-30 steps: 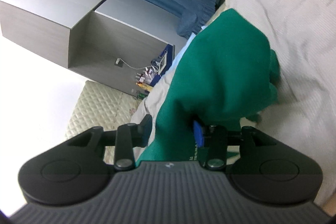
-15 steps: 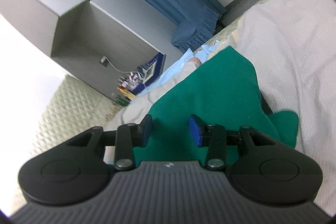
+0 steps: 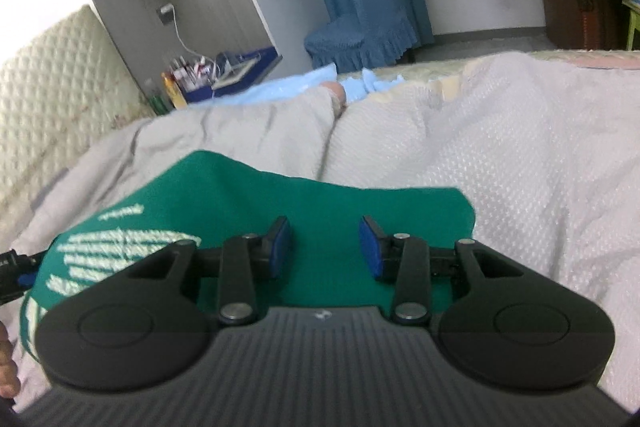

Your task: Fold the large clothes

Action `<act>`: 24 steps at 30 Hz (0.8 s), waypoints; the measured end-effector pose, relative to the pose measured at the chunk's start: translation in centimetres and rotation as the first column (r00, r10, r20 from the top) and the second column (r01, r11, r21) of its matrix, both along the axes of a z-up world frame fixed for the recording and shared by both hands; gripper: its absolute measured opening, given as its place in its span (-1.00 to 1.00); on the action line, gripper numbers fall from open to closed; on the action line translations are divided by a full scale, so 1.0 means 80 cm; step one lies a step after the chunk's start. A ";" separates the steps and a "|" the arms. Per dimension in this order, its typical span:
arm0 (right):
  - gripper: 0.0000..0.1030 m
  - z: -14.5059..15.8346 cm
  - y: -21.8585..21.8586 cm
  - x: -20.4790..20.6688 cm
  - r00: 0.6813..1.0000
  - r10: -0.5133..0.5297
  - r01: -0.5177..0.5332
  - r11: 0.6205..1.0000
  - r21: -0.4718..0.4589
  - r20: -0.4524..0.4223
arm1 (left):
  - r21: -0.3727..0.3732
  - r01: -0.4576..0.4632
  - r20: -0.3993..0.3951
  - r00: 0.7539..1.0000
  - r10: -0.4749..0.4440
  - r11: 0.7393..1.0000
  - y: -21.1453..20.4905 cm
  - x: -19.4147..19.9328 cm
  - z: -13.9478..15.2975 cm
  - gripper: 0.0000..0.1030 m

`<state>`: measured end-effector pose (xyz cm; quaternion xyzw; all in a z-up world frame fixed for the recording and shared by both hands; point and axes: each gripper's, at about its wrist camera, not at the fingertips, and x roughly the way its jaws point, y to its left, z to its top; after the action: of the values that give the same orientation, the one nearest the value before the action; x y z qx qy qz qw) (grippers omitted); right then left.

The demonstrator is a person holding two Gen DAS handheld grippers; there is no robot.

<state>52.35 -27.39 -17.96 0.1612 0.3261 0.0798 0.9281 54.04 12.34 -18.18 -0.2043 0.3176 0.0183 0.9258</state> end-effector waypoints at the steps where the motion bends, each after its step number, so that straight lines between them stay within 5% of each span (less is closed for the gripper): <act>1: -0.08 -0.006 -0.003 0.005 1.000 -0.002 0.002 1.000 -0.007 -0.013 | -0.021 -0.001 -0.013 1.000 0.001 1.000 0.004 0.004 -0.008 -0.03; 12: 0.03 -0.035 -0.021 0.025 0.998 -0.024 0.027 0.999 0.045 -0.065 | -0.057 0.039 -0.057 0.997 -0.042 0.998 0.019 0.036 -0.041 -0.05; 20: 0.08 -0.005 -0.009 -0.003 1.000 -0.027 0.028 0.999 -0.038 0.015 | 0.159 0.050 -0.006 0.999 -0.049 0.986 -0.024 -0.008 0.000 0.25; 24: 0.09 0.017 0.000 -0.029 0.997 -0.009 0.012 0.999 -0.050 0.078 | 0.201 0.060 0.027 0.997 -0.067 0.978 -0.042 -0.041 0.014 0.29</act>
<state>49.99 -27.40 -16.60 0.1362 0.2910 0.0729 0.9442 50.75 8.95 -17.02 -0.1003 0.3050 0.0173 0.9469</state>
